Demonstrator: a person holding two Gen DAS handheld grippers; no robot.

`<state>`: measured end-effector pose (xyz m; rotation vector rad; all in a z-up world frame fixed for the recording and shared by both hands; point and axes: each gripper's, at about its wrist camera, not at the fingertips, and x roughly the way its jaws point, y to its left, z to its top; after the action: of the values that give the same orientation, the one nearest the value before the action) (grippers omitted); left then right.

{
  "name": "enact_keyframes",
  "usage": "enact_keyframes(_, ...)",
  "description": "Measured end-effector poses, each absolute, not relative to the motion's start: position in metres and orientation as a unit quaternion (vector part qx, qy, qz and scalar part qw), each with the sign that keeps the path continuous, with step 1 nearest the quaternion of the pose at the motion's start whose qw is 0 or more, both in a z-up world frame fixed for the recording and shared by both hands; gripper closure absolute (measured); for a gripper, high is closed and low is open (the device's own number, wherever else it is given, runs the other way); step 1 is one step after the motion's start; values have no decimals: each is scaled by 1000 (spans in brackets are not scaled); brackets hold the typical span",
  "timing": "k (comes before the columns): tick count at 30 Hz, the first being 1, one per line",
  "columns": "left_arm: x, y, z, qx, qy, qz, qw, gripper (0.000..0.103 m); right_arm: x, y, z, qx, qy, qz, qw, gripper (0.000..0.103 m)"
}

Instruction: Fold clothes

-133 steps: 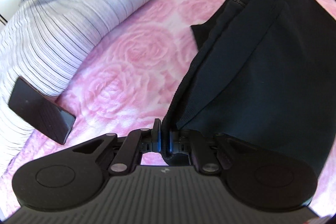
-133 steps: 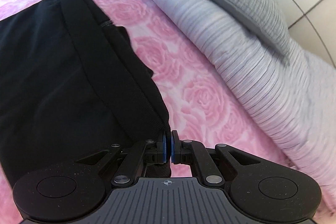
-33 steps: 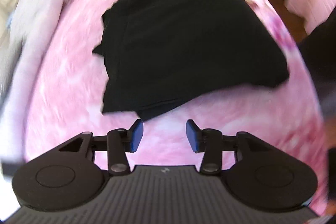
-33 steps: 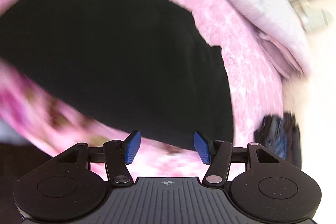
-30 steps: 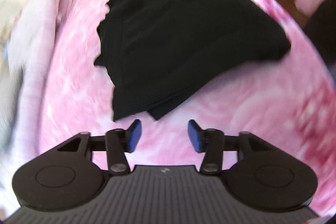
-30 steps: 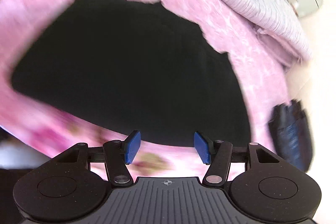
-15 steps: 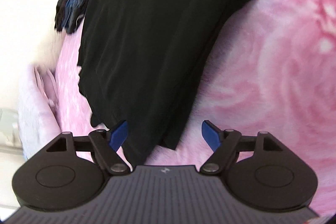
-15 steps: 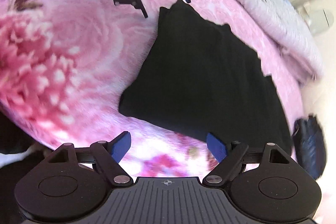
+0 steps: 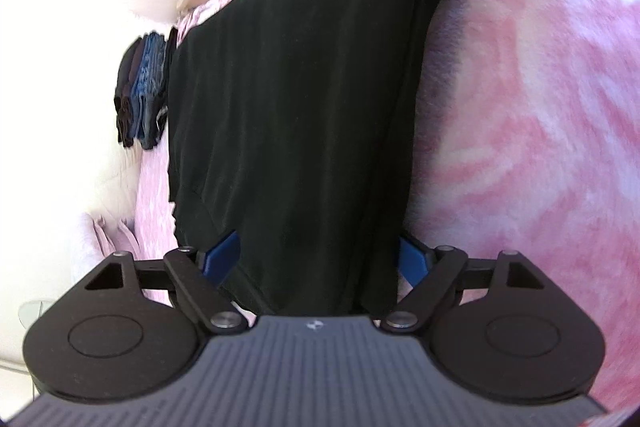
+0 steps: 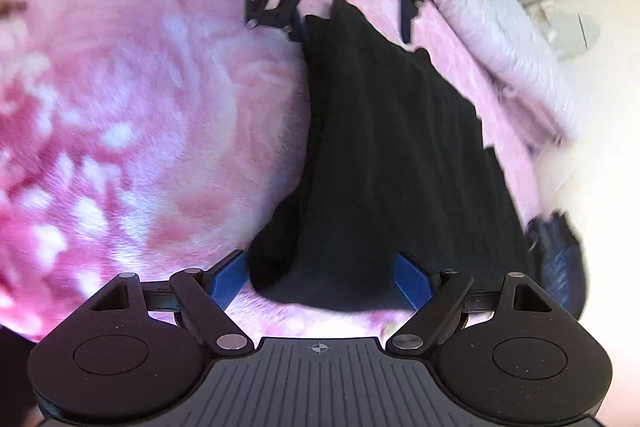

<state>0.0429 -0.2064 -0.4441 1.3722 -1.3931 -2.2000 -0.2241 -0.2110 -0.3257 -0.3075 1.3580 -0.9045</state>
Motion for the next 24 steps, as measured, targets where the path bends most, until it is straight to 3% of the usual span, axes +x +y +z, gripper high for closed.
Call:
enact_keyframes(6, 40, -215, -459, 473, -477, -731, 122, 49, -229, -212, -336, -195, 602, -393, 667, 21)
enact_keyframes(18, 42, -218, -470, 445, -492, -739, 118, 52, -251, -203, -345, -238, 608, -373, 659, 21)
enact_keyframes(21, 40, -218, -467, 460, -472, -743, 111, 79, -248, -219, -342, -232, 603, -374, 666, 21)
enact_keyframes(23, 39, -219, -460, 466, -456, -750, 109, 85, -251, -228, -336, -213, 599, -375, 675, 22)
enact_keyframes(24, 39, -220, -457, 469, -448, -754, 108, 88, -254, -232, -331, -199, 598, -374, 681, 31)
